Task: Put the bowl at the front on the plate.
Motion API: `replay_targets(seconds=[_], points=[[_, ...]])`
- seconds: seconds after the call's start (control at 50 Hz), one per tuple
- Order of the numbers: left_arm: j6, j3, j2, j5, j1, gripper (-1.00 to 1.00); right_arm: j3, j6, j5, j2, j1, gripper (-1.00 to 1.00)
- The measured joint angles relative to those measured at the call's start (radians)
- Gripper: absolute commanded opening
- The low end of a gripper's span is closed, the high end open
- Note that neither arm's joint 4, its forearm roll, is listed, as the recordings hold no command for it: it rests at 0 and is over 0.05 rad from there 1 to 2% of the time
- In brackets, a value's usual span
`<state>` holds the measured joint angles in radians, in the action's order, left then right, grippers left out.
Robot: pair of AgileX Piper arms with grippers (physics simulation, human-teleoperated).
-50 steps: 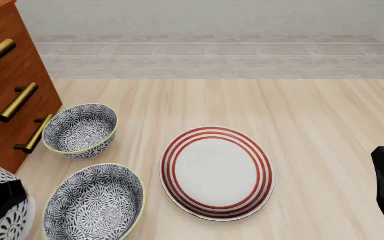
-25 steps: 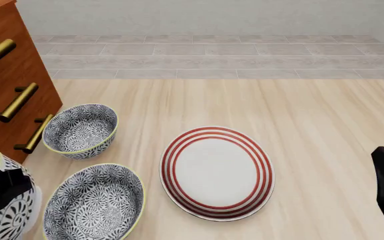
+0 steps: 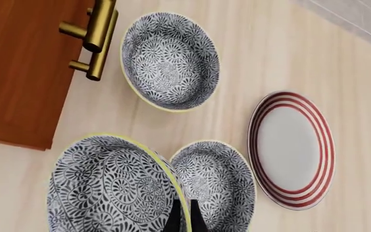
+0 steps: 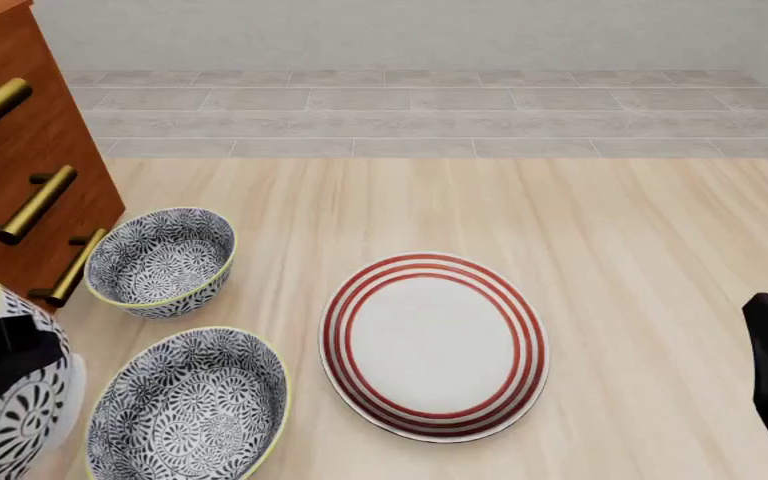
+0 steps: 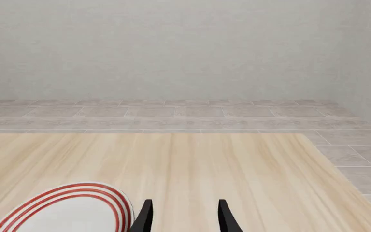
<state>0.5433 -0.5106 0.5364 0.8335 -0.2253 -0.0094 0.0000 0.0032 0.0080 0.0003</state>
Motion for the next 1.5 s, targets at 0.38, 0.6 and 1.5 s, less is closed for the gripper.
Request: replay_targets(seconds=[0.38, 0.6, 1.5], points=[[0.012, -0.072, 0.025, 0.013, -0.052, -1.0, 0.0, 0.0, 0.0, 0.0, 0.0, 1.0], [0.013, -0.102, 0.05, 0.002, -0.087, -1.0, 0.0, 0.0, 0.0, 0.0, 0.0, 1.0], [-0.184, -0.27, 0.274, -0.047, -0.206, -1.0, 0.0, 0.0, 0.0, 0.0, 0.0, 1.0]])
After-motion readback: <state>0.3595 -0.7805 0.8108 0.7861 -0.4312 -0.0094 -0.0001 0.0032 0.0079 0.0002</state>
